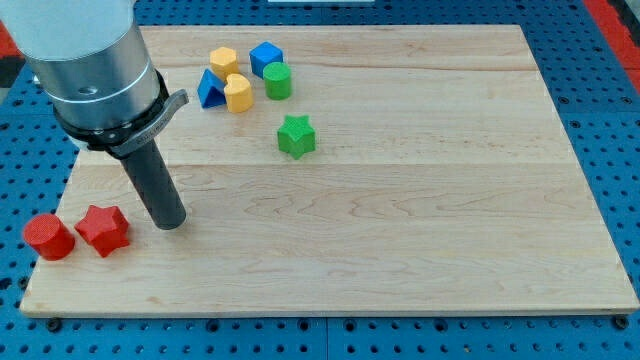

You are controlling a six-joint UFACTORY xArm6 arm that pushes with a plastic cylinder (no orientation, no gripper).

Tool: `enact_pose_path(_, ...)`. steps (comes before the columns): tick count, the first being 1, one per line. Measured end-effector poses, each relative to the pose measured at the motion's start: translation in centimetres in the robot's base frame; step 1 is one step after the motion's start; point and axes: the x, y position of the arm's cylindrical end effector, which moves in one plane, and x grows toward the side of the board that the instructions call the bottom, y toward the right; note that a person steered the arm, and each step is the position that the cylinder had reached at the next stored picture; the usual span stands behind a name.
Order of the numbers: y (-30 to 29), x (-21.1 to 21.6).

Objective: Move the yellow blocks top right to the red blocks

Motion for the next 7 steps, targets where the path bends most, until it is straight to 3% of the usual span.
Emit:
enact_pose_path(2, 4.6, -0.3)
enact_pose_path(4, -9.0, -9.9)
enact_pose_path(6, -7.5, -26.0)
enact_pose_path(7, -4.0, -29.4)
